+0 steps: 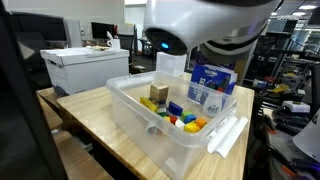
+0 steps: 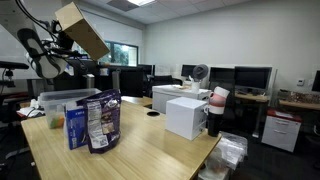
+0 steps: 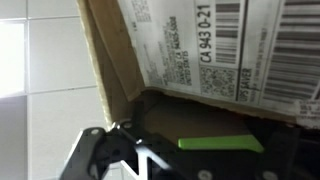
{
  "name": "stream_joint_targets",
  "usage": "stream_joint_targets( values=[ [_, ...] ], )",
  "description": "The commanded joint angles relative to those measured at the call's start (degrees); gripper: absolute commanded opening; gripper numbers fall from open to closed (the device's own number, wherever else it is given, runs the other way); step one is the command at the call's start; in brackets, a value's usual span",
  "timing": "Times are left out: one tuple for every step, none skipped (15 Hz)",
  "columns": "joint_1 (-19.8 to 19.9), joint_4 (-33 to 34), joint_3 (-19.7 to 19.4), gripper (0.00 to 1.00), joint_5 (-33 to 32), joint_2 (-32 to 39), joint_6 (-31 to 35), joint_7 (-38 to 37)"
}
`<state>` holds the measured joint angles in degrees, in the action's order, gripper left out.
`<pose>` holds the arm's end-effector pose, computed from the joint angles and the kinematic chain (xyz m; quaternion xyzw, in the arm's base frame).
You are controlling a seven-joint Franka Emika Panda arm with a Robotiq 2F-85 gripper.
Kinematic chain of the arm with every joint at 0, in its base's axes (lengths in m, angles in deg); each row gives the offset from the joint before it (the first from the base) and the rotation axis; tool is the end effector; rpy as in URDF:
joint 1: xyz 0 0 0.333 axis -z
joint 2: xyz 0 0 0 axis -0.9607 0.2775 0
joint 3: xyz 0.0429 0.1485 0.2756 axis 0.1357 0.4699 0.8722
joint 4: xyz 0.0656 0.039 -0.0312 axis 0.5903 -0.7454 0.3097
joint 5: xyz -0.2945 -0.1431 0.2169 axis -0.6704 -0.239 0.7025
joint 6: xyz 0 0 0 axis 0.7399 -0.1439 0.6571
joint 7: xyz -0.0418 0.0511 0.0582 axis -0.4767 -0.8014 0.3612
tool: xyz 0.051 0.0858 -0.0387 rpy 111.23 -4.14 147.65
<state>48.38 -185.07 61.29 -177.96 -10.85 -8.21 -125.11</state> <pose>0.4468 0.3133 0.4751 0.2418 -0.1643 0.7016 0.6499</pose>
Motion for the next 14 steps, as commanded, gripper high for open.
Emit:
stream_joint_targets(
  values=[
    [0.7,2.0,-0.4,1.0,0.9,-0.2,-1.6,-1.8],
    [0.6,1.8,-0.3,1.0,1.1,-0.3,-1.5,-1.9],
    [0.6,1.5,-0.2,1.0,1.3,-0.5,-1.4,-2.2],
    [0.4,0.4,0.2,1.0,1.9,-1.0,-1.3,-2.4],
    [0.3,-1.1,0.8,1.0,2.4,-1.6,-1.0,-2.9],
    [0.1,-2.3,1.2,1.0,2.8,-2.0,-0.8,-3.4],
    [0.0,-3.8,1.8,1.0,3.4,-2.6,-0.5,-3.8],
    [-0.1,-5.2,2.2,1.0,4.0,-2.9,-0.3,-4.5],
    [-0.2,-6.0,2.3,1.0,4.2,-2.9,-0.3,-4.9],
    [-0.3,-6.5,2.4,1.0,4.3,-2.8,-0.3,-5.1],
    [-0.4,-6.9,2.4,1.0,4.3,-2.6,-0.5,-5.2],
    [-0.4,-6.9,2.5,1.0,4.4,-2.5,-0.4,-5.2],
    [-0.4,-7.0,2.5,1.0,4.3,-2.4,-0.5,-5.4],
    [-0.4,-6.8,2.3,1.0,4.0,-2.1,-0.6,-5.5]
  ],
)
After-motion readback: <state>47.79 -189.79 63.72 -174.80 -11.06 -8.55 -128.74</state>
